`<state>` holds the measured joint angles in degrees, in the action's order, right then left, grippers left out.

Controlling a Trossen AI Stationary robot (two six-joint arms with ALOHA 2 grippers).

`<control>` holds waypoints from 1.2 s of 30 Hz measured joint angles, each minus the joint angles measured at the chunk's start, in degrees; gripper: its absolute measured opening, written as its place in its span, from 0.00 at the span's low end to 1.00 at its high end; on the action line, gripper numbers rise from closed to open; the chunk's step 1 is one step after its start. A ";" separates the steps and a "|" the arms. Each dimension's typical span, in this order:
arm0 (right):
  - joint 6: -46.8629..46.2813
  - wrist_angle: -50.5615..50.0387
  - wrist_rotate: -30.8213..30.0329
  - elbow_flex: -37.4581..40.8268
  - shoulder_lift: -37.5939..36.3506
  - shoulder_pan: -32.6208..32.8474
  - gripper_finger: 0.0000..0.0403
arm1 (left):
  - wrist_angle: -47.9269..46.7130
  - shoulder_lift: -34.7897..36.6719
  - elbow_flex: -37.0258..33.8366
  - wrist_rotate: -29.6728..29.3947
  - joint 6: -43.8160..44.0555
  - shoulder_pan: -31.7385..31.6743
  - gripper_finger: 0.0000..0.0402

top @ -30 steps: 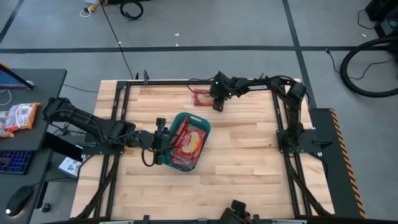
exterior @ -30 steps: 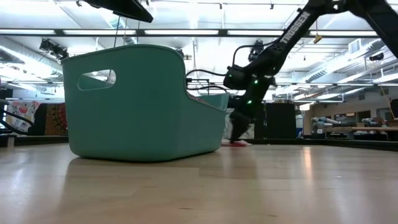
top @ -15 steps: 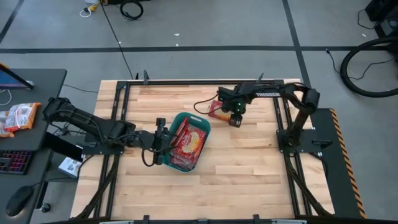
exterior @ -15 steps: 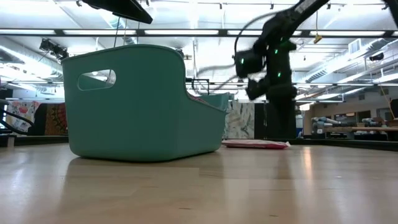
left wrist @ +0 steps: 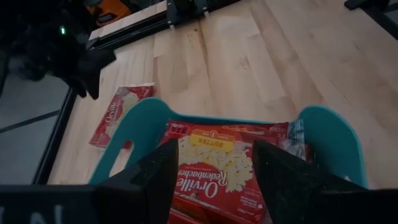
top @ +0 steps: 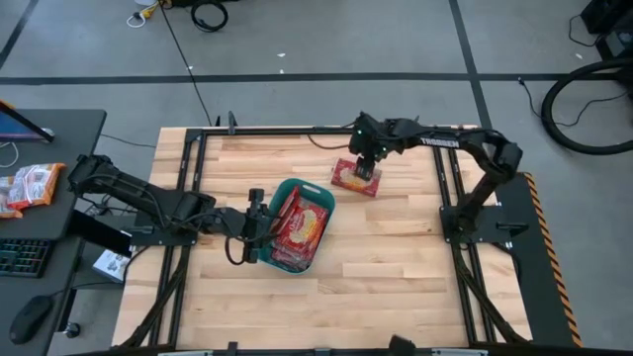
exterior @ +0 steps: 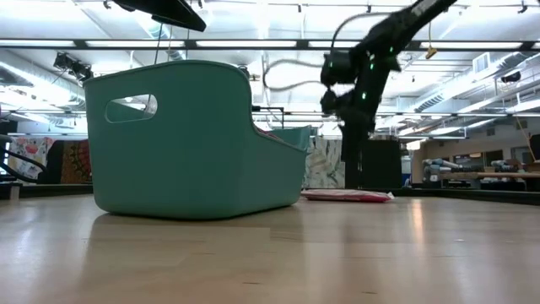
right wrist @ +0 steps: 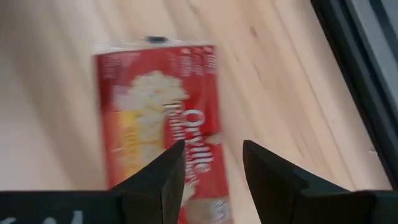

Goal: Sort popcorn bags into baskets
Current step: Put the red popcorn bag into the green bin

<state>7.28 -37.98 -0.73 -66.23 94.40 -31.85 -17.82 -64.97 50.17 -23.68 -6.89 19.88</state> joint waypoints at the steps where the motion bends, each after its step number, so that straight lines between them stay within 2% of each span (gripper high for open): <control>1: 0.20 1.13 0.55 0.22 1.07 -1.00 0.41 | 0.01 0.00 0.00 -0.01 -0.08 0.00 0.52; 7: 2.65 6.92 3.70 0.23 7.89 -5.78 0.42 | 0.26 0.02 0.00 0.00 -0.22 -0.18 0.52; 15: 6.36 6.49 4.53 -0.36 13.50 -7.81 0.45 | -0.09 0.02 0.00 -0.01 -0.24 -0.13 0.52; 22: 6.87 4.92 5.25 -0.43 12.18 -7.76 0.44 | -0.22 0.02 0.00 -0.01 -0.27 -0.13 0.52; 25: 6.86 3.50 9.62 -0.43 10.96 -7.79 0.44 | -0.24 0.02 0.00 -0.02 -0.27 -0.13 0.52; 28: 6.50 1.66 16.97 -0.43 10.88 -7.70 0.44 | -0.24 0.02 0.00 0.00 -0.25 -0.13 0.52; 36: 2.52 1.39 19.33 -0.43 10.88 -8.41 0.44 | -0.22 0.02 0.00 -0.02 -0.16 -0.16 0.52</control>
<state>9.81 -36.59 18.60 -66.65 105.27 -40.26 -18.04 -64.95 50.17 -23.70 -7.05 19.73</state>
